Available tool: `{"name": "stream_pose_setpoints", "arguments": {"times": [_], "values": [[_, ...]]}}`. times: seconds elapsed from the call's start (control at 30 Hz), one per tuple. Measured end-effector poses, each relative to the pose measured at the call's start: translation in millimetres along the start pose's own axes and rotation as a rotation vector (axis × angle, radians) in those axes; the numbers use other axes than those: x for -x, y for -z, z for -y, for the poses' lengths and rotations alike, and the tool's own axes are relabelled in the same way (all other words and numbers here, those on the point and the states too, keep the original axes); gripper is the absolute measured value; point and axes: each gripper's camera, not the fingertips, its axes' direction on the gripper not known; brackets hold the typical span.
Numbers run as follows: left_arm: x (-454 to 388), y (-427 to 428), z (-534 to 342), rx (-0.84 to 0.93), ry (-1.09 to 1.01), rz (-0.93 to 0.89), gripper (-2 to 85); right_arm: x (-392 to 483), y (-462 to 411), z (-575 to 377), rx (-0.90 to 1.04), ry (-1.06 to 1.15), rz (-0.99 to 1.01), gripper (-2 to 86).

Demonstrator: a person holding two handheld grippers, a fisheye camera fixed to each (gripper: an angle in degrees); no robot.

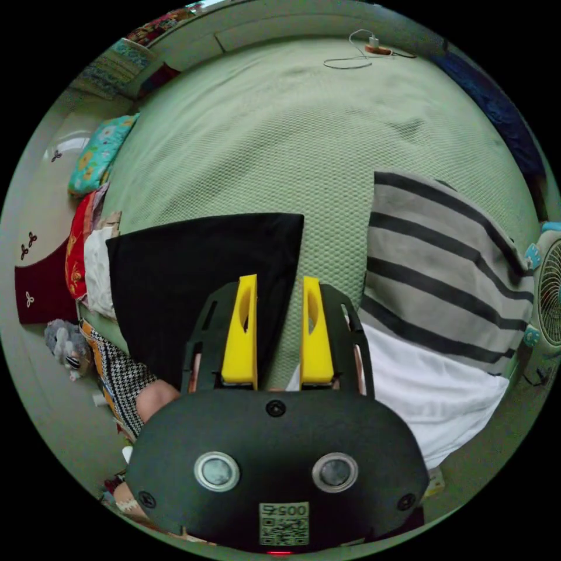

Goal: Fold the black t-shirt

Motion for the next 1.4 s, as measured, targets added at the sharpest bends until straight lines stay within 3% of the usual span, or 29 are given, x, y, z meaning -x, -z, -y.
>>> {"name": "stream_pose_setpoints", "arguments": {"times": [0.13, 0.4, 0.67, 0.93, 1.03, 1.17, 1.4], "values": [[2.2, 4.3, -2.3, -0.001, -0.012, -0.025, 3.7, -4.0, -22.8, 28.4, 0.021, -0.016, 0.010, 10.4], [8.7, 15.4, -14.5, -0.037, 0.011, -0.008, 5.1, -3.4, -47.5, 72.2, 0.011, 0.000, 0.019, 0.2], [9.7, 21.9, -20.9, -0.042, 0.044, 0.017, 14.4, 1.5, -59.3, 100.4, -0.005, 0.016, 0.042, -0.2], [4.1, 55.4, -47.6, -0.063, 0.028, -0.010, 9.5, 10.2, -72.5, 125.4, -0.012, 0.026, 0.046, -0.1], [-0.3, 65.5, -49.2, -0.112, -0.004, 0.055, 14.1, 13.4, -77.0, 133.0, -0.015, 0.023, 0.058, -0.2], [-4.0, 59.5, -43.0, -0.044, -0.083, 0.044, 20.4, 20.5, -81.6, 141.8, -0.021, 0.024, 0.073, -0.2], [-3.8, 61.6, -50.3, 0.042, -0.173, 0.108, 21.3, 40.1, -88.6, 153.9, -0.027, 0.035, 0.081, -0.2]]}}
